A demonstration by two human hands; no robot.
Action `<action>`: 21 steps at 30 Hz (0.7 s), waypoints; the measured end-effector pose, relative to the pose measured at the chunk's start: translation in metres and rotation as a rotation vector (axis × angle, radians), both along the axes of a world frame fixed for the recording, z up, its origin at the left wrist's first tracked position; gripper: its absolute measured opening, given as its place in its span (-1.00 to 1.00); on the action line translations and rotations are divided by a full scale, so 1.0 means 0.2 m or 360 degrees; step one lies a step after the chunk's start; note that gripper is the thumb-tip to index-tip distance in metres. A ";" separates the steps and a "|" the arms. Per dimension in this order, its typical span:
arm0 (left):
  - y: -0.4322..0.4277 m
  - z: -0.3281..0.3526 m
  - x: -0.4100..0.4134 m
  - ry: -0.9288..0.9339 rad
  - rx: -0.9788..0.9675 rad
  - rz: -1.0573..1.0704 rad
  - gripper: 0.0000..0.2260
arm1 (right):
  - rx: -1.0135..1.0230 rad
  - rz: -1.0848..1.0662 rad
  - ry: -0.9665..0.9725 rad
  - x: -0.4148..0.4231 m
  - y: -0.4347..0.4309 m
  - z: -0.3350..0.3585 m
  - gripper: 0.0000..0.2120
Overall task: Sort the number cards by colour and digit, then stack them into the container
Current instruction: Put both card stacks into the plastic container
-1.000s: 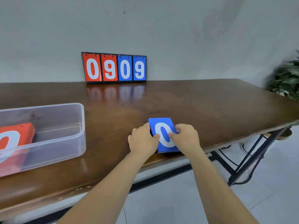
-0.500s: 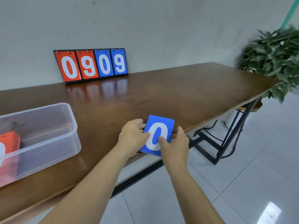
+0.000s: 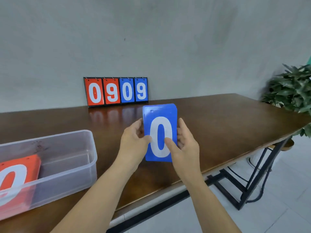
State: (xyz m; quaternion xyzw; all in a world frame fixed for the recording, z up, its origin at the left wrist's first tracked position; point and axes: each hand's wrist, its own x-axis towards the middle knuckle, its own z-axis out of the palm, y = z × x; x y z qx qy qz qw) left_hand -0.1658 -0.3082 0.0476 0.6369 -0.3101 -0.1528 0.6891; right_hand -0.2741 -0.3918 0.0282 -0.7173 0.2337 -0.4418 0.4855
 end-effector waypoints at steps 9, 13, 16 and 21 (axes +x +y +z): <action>-0.02 -0.23 0.03 -0.0552 0.0225 0.0381 -0.52 | -0.0342 0.0158 0.0202 0.21 -0.11 -0.17 -0.50; -0.03 -0.37 0.02 -0.0534 0.0342 0.0383 -0.48 | -0.0235 0.0200 0.0266 0.21 -0.11 -0.25 -0.45; -0.04 -0.38 0.01 -0.0570 0.0317 0.0453 -0.55 | -0.0249 0.0169 0.0270 0.22 -0.10 -0.24 -0.55; -0.03 -0.35 -0.01 -0.0632 0.0314 0.0570 -0.63 | -0.0281 0.0159 0.0280 0.22 -0.07 -0.22 -0.59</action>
